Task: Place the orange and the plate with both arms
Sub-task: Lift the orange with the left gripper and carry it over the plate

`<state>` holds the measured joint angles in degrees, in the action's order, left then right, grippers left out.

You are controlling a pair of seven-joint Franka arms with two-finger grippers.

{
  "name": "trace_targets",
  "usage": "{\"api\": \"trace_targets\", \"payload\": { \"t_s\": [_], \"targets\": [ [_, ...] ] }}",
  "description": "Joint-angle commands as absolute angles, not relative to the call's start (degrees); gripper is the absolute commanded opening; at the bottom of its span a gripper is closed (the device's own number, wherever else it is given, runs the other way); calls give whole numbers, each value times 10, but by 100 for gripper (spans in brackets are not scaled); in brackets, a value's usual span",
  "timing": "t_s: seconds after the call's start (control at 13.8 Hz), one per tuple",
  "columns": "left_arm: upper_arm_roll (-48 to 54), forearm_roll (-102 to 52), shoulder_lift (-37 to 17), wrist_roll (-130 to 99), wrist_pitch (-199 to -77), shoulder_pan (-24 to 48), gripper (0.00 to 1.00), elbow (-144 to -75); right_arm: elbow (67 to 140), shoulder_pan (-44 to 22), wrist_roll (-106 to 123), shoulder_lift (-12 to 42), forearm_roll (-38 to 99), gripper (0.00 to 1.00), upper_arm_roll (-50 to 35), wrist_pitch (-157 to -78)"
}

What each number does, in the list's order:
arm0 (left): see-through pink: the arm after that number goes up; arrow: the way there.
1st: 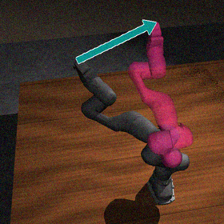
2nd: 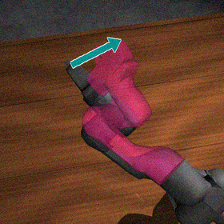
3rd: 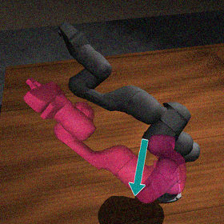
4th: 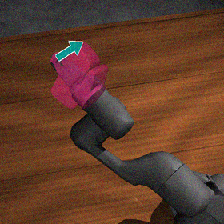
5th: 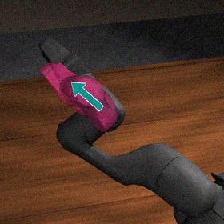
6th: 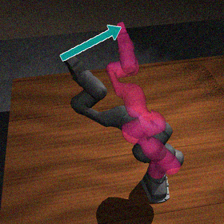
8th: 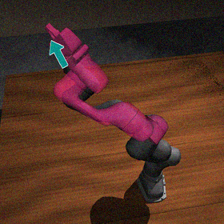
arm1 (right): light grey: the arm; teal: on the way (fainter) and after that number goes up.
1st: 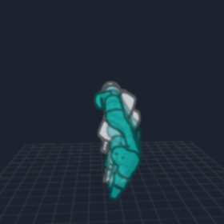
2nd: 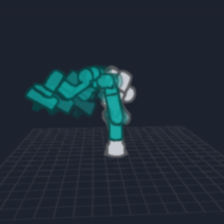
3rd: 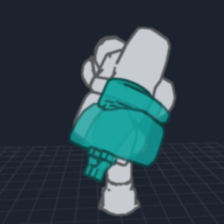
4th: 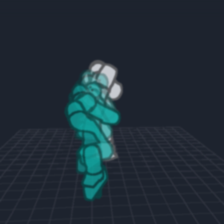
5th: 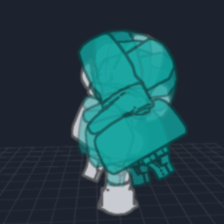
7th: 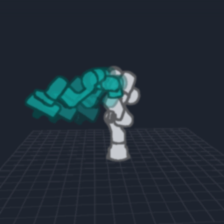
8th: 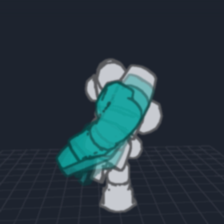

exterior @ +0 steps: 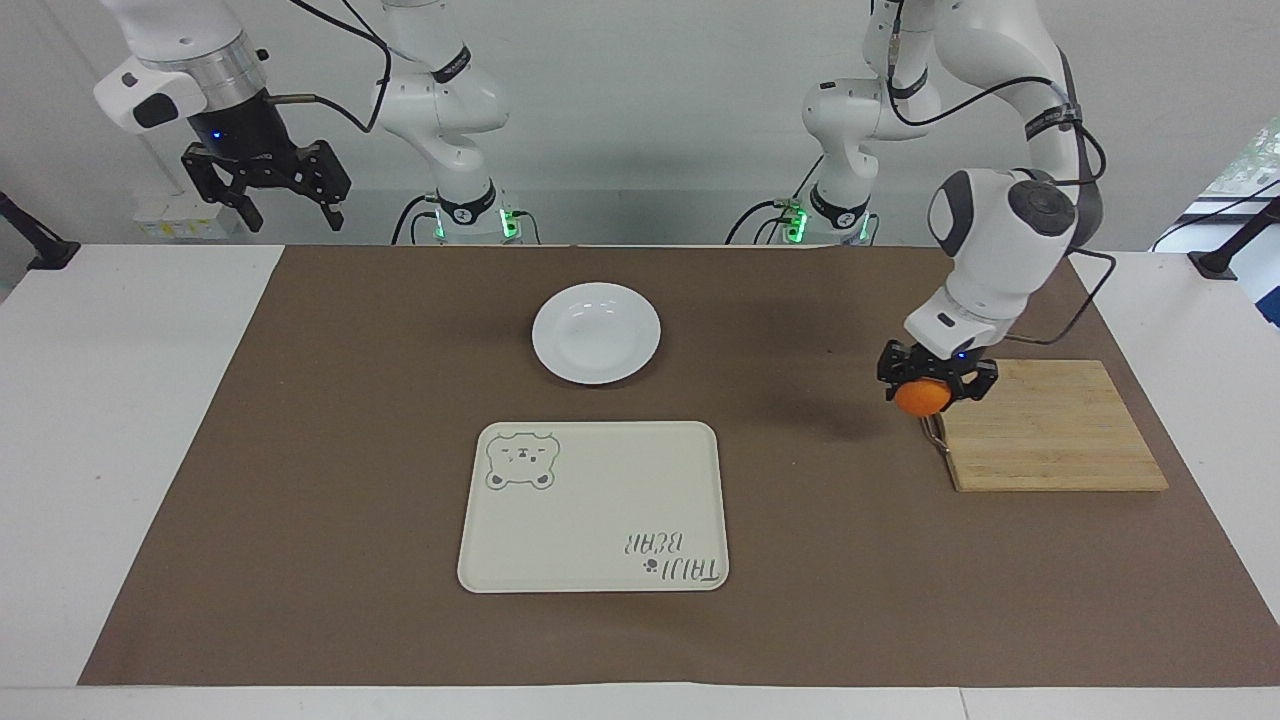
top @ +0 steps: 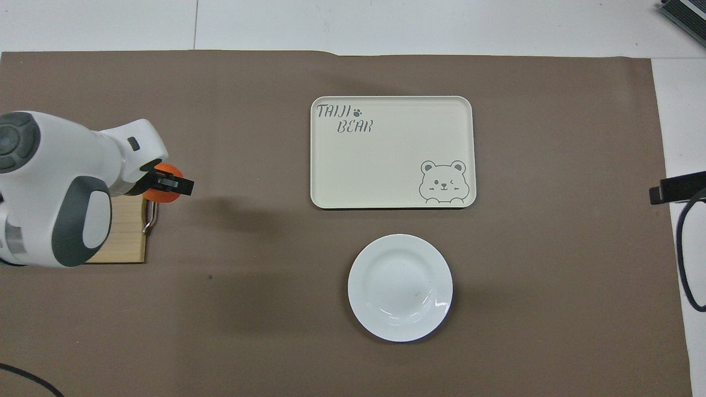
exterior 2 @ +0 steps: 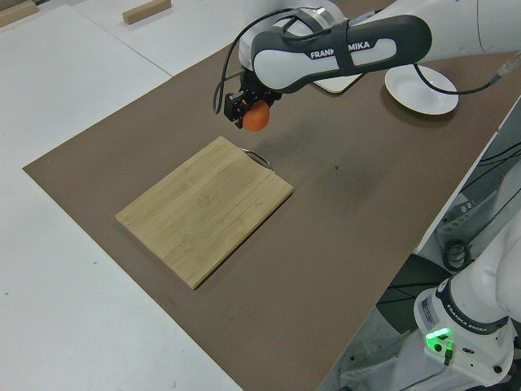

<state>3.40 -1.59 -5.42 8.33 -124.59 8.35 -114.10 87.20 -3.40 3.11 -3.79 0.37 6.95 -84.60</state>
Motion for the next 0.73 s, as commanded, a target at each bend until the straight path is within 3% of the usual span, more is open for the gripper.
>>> {"api": "trace_targets", "payload": {
  "t_s": [0.0, 0.36, 0.65],
  "targets": [
    [24, -21, -43, 18, -1232, 156, 0, -1141, 888, -33, 45, -50, -1, 100, 68, -853],
    [25, -22, -53, -134, -1266, 276, 0, -1136, 888, -33, 45, -50, -1, 100, 68, -853],
    [27, -69, -96, -245, -1342, 339, 0, -1136, 888, -33, 45, -50, -1, 100, 68, -853]
  ]
}}
